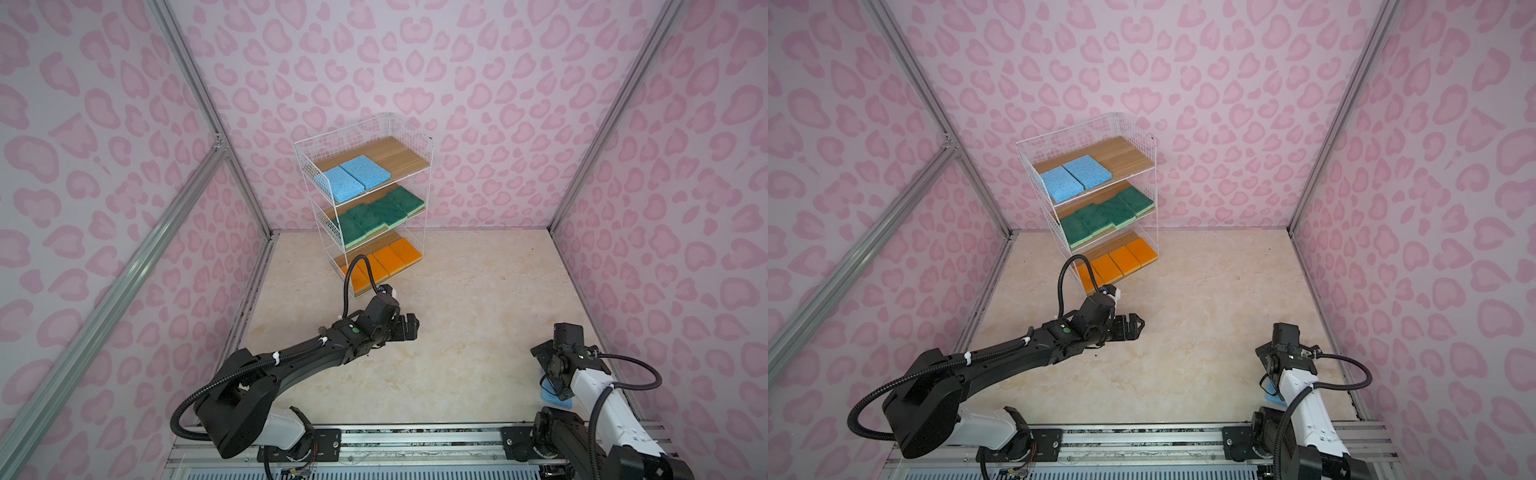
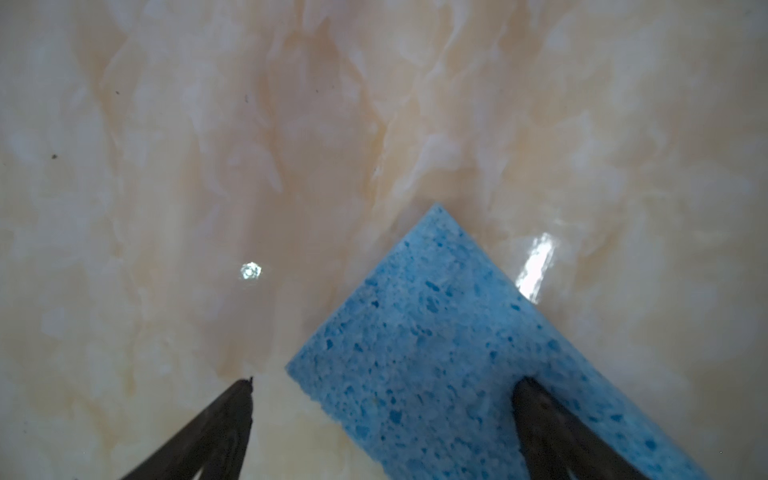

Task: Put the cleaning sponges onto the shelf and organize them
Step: 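Grasp the last blue sponge with right gripper and slide it toward left gripper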

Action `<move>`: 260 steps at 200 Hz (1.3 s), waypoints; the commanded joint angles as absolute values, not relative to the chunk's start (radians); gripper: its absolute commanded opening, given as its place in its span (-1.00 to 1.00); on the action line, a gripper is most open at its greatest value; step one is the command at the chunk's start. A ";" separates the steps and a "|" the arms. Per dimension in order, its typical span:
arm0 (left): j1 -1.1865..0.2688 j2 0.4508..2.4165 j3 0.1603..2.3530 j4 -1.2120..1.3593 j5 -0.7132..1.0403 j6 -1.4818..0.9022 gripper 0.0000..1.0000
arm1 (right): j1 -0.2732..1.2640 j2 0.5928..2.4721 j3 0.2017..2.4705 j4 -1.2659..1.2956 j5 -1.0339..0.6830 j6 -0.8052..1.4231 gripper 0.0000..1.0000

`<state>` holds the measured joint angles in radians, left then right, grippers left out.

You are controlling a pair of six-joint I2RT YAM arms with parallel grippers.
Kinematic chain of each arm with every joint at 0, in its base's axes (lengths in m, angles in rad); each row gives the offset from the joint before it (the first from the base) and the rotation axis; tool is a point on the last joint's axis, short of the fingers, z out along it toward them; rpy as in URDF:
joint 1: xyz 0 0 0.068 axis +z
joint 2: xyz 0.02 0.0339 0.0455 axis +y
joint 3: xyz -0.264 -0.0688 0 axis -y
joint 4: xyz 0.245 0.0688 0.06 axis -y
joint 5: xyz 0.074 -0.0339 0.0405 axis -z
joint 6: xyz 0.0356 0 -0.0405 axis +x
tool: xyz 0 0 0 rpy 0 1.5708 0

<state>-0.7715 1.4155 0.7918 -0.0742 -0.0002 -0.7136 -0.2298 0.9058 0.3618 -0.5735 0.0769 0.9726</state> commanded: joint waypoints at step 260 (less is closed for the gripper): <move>-0.768 1.378 0.737 -0.068 -0.012 -0.715 0.95 | -0.169 1.019 0.530 -0.329 -0.529 0.720 0.63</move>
